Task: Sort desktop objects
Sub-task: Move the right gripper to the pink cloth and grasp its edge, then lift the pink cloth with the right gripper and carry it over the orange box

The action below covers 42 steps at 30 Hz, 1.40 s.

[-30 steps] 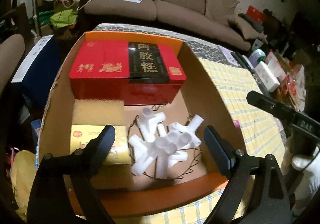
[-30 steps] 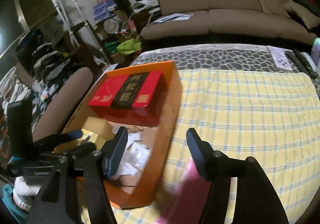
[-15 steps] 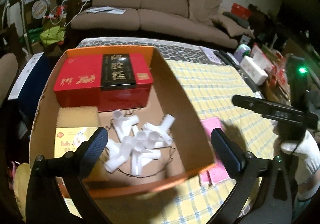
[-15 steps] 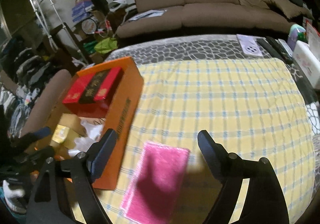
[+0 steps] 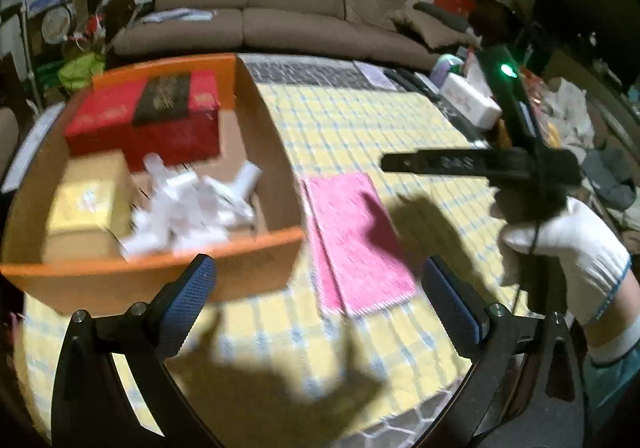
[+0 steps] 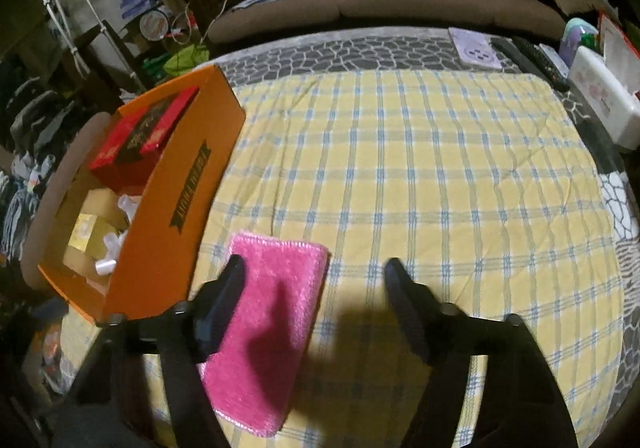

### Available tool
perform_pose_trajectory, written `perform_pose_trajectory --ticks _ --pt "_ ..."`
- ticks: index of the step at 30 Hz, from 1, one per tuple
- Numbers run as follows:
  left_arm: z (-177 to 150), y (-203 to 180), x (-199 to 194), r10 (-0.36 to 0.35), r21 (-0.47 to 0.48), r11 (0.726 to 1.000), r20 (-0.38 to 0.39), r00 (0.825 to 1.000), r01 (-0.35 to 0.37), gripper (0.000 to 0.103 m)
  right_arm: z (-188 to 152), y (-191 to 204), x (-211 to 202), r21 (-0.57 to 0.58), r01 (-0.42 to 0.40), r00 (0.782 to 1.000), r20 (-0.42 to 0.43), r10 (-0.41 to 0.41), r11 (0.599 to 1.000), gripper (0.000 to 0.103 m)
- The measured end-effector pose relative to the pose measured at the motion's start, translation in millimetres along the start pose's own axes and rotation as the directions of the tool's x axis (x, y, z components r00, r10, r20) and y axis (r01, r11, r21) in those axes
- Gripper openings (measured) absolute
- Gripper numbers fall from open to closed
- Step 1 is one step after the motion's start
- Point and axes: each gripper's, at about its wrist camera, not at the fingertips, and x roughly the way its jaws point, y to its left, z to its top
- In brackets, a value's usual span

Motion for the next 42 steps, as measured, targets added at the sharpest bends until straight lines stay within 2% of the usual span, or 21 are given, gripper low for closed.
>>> perform_pose_trajectory --ticks 3,7,9,11,17,20,21,22,24,27,32,34,35,37,39,42 --pt "-15 -8 8 0.001 0.000 1.000 -0.020 1.000 -0.001 0.100 -4 -3 8 0.002 -0.022 0.999 -0.033 0.022 1.000 0.055" --pt "-25 -16 25 0.000 0.027 1.000 -0.070 0.998 0.001 0.088 -12 -5 18 0.007 -0.059 0.996 -0.069 0.059 0.998 0.050" --pt "-24 -17 32 -0.001 0.024 1.000 -0.079 0.997 0.003 0.087 -14 -5 21 0.016 -0.093 0.992 -0.083 0.094 0.996 0.042" --pt "-23 -17 39 -0.003 0.017 1.000 -0.092 0.996 0.005 0.087 -17 -3 23 0.017 -0.109 0.990 -0.092 0.110 0.994 0.041" --pt "-29 -23 65 -0.002 0.014 1.000 -0.146 0.989 0.004 0.084 -23 -1 33 0.030 -0.155 0.979 -0.132 0.158 0.987 0.029" --pt "-29 -25 72 0.004 0.020 1.000 -0.153 0.988 -0.001 0.084 -28 -3 39 0.040 -0.166 0.972 -0.161 0.170 0.985 0.029" --pt "-29 -25 75 0.008 0.023 1.000 -0.155 0.988 -0.005 0.080 -29 -4 40 0.042 -0.166 0.970 -0.172 0.171 0.985 0.029" --pt "-29 -26 78 0.017 0.030 0.999 -0.159 0.987 -0.012 0.071 -31 -6 42 0.047 -0.168 0.968 -0.183 0.174 0.985 0.029" --pt "-29 -27 84 0.041 0.046 0.998 -0.169 0.985 -0.034 0.061 -34 -9 45 0.061 -0.188 0.961 -0.193 0.196 0.980 0.029" --pt "-31 -27 87 0.045 0.047 0.998 -0.171 0.984 -0.038 0.060 -35 -11 45 0.080 -0.208 0.957 -0.188 0.220 0.975 0.029" --pt "-31 -29 87 0.041 0.052 0.998 -0.169 0.985 -0.033 0.051 -36 -13 45 0.096 -0.226 0.953 -0.185 0.240 0.969 0.029" --pt "-31 -29 88 0.041 0.059 0.998 -0.168 0.985 -0.031 0.039 -36 -13 45 0.095 -0.228 0.953 -0.183 0.242 0.969 0.027" --pt "-31 -30 88 0.043 0.070 0.997 -0.165 0.985 -0.032 0.037 -36 -13 45 0.095 -0.232 0.952 -0.180 0.246 0.968 0.026" --pt "-30 -34 88 0.043 0.095 0.995 -0.159 0.986 -0.028 0.021 -35 -12 43 0.091 -0.237 0.952 -0.175 0.250 0.967 0.025" --pt "-28 -39 89 0.027 0.109 0.994 -0.159 0.987 -0.010 0.015 -34 -11 42 0.082 -0.243 0.952 -0.172 0.254 0.967 0.023" --pt "-27 -43 81 0.003 0.114 0.993 -0.143 0.990 0.013 0.013 -31 -9 36 0.081 -0.262 0.951 -0.148 0.272 0.962 0.018"
